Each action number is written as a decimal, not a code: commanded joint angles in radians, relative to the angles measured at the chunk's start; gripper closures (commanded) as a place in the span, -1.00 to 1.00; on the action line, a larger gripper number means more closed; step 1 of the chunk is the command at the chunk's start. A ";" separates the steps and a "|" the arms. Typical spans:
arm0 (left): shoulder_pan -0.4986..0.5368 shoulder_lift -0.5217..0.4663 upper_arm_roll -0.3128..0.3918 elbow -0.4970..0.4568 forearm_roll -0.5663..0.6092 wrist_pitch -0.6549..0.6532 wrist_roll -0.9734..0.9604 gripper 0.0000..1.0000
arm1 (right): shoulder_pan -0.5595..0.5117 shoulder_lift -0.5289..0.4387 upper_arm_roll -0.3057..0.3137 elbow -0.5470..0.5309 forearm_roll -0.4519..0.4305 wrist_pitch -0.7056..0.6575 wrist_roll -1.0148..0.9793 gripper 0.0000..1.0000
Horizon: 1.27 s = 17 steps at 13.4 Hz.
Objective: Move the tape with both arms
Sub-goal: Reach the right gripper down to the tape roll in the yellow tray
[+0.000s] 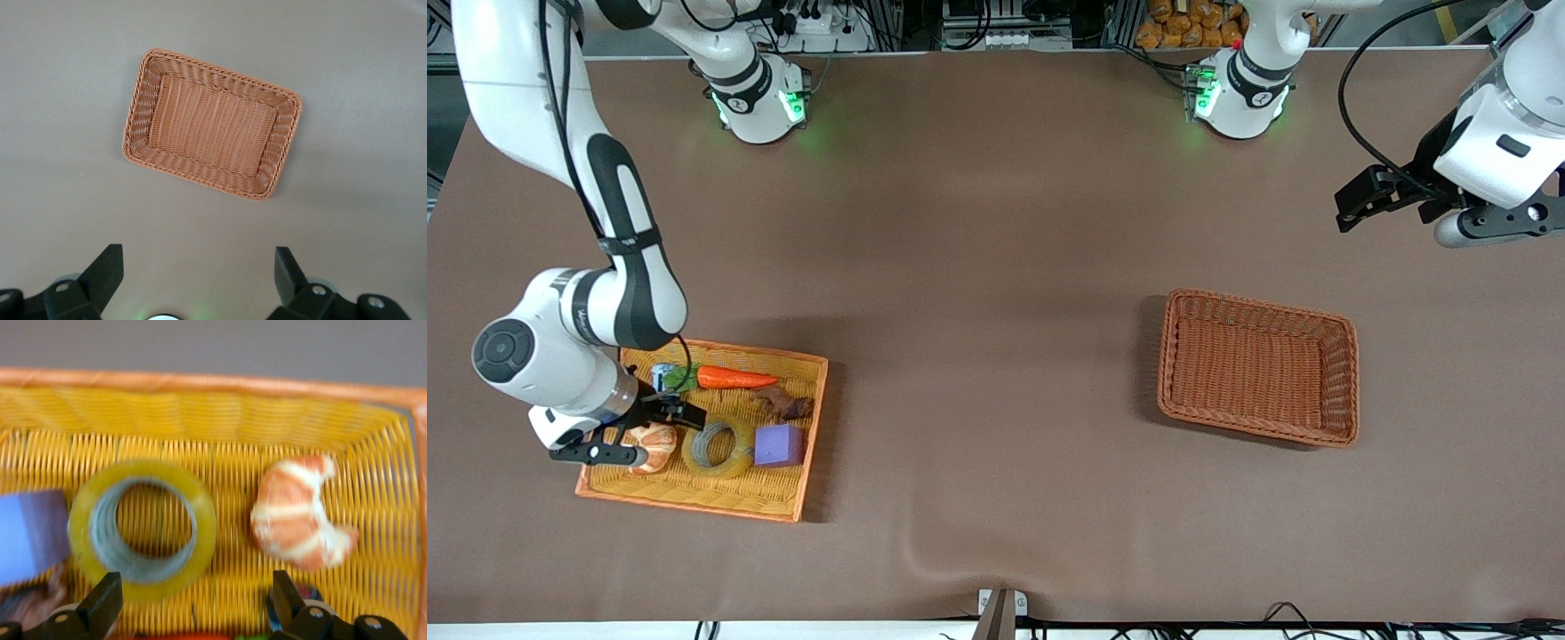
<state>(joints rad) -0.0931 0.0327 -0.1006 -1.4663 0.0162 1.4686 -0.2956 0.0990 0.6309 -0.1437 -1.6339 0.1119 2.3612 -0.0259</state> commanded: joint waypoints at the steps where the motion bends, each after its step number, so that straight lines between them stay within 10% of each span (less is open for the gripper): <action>1: 0.009 -0.014 -0.004 -0.003 -0.012 -0.011 -0.003 -1.00 | -0.002 0.116 0.003 0.100 -0.008 0.062 -0.011 -1.00; 3: 0.009 -0.016 -0.004 -0.006 -0.012 -0.011 -0.003 -1.00 | -0.001 0.144 0.003 0.097 -0.006 0.143 -0.011 -0.72; 5: 0.009 -0.014 -0.004 -0.009 -0.012 -0.013 -0.003 -1.00 | -0.001 0.150 0.003 0.094 -0.005 0.148 -0.009 0.72; 6: 0.009 -0.016 -0.004 -0.009 -0.012 -0.014 -0.003 -1.00 | -0.002 0.153 0.003 0.092 -0.003 0.150 -0.008 1.00; 17: 0.009 -0.014 -0.004 -0.009 -0.012 -0.014 -0.003 -1.00 | 0.005 -0.051 0.003 0.086 -0.003 -0.051 -0.017 1.00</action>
<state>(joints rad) -0.0922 0.0323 -0.1005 -1.4692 0.0162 1.4635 -0.2956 0.1009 0.6669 -0.1433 -1.5215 0.1116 2.3821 -0.0334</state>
